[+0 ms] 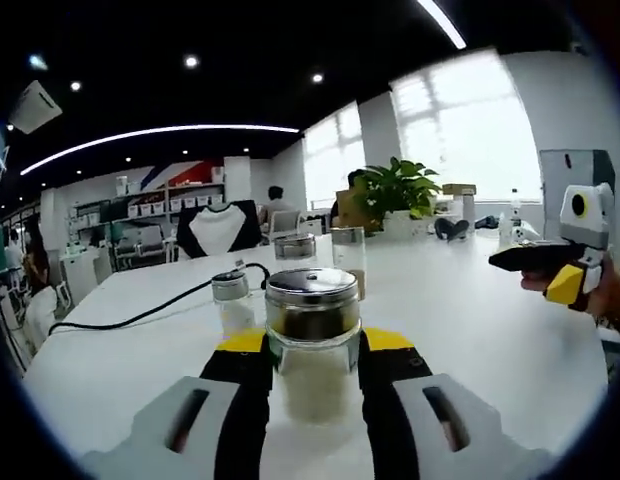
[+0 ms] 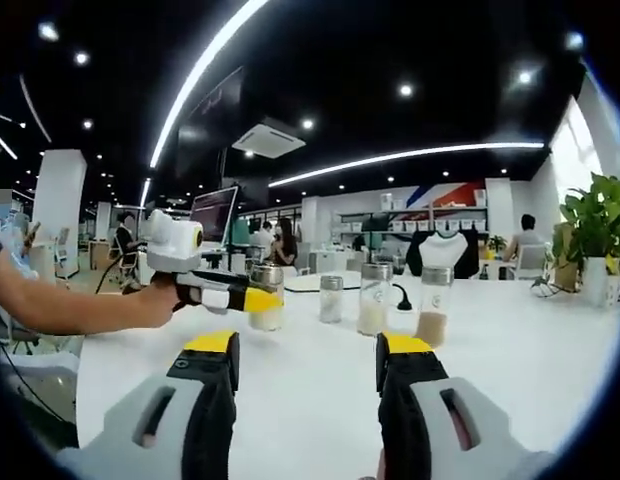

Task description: Rotate the seasoning bottle until the label or dispensing opening points toward the visible target arrow and the bottle remains upright within the marked orientation range

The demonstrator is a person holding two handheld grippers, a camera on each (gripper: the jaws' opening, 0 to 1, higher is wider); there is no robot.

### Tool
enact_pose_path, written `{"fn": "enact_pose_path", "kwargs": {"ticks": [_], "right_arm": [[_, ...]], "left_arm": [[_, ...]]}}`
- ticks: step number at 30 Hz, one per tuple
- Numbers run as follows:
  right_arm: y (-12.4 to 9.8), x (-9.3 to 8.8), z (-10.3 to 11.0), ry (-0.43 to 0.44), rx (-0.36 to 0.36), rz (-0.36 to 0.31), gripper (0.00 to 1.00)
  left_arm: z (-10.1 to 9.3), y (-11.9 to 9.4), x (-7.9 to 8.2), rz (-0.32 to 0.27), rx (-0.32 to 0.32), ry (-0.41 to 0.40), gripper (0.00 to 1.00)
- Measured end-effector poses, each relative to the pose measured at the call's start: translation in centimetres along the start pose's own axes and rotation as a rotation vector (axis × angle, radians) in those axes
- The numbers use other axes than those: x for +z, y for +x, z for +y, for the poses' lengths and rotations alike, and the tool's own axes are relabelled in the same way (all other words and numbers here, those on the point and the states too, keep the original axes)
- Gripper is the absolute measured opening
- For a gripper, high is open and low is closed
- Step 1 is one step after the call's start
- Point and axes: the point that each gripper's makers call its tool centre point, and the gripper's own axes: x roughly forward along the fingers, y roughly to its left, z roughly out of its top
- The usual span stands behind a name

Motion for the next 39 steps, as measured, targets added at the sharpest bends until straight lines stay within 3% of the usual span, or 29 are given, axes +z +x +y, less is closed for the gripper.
{"fn": "enact_pose_path", "kwargs": {"ticks": [7,12,16,21,25,26,28,31,39], "right_arm": [[0.3,1.1,1.6,-0.017,0.087,-0.042,0.49],[0.0,2.0,2.9,-0.052,0.121,-0.074,0.27],[-0.2,2.4,3.3,-0.065,0.123,-0.084,0.12],[-0.1,2.3,3.8,-0.066,0.136,-0.074,0.01],[0.2,2.1,4.1,-0.072,0.146,-0.054,0.01],[0.3,1.9,3.9,-0.070,0.131,-0.038,0.04],[0.2,1.7,5.0,-0.069,0.191,-0.031,0.08],[0.5,1.8,5.0,-0.083,0.171,-0.024,0.21],[0.7,2.3,5.2,-0.046,0.190,-0.029,0.26]], "left_arm": [[-3.8,-0.9,0.3,-0.034,-0.144,-0.027,0.35],[-6.5,-1.7,0.7,-0.061,-0.252,-0.043,0.35],[-7.9,-2.1,0.6,-0.055,-0.273,0.027,0.35],[-9.2,-2.4,0.3,-0.049,-0.303,0.018,0.35],[-10.1,-2.6,0.1,-0.041,-0.324,0.026,0.35],[-10.3,-2.6,0.2,-0.044,-0.329,0.022,0.35],[-10.5,-2.6,0.3,-0.050,-0.336,0.007,0.35],[-10.9,-2.6,0.4,-0.054,-0.342,0.008,0.35],[-11.9,-2.7,0.4,-0.056,-0.362,-0.001,0.35]]}}
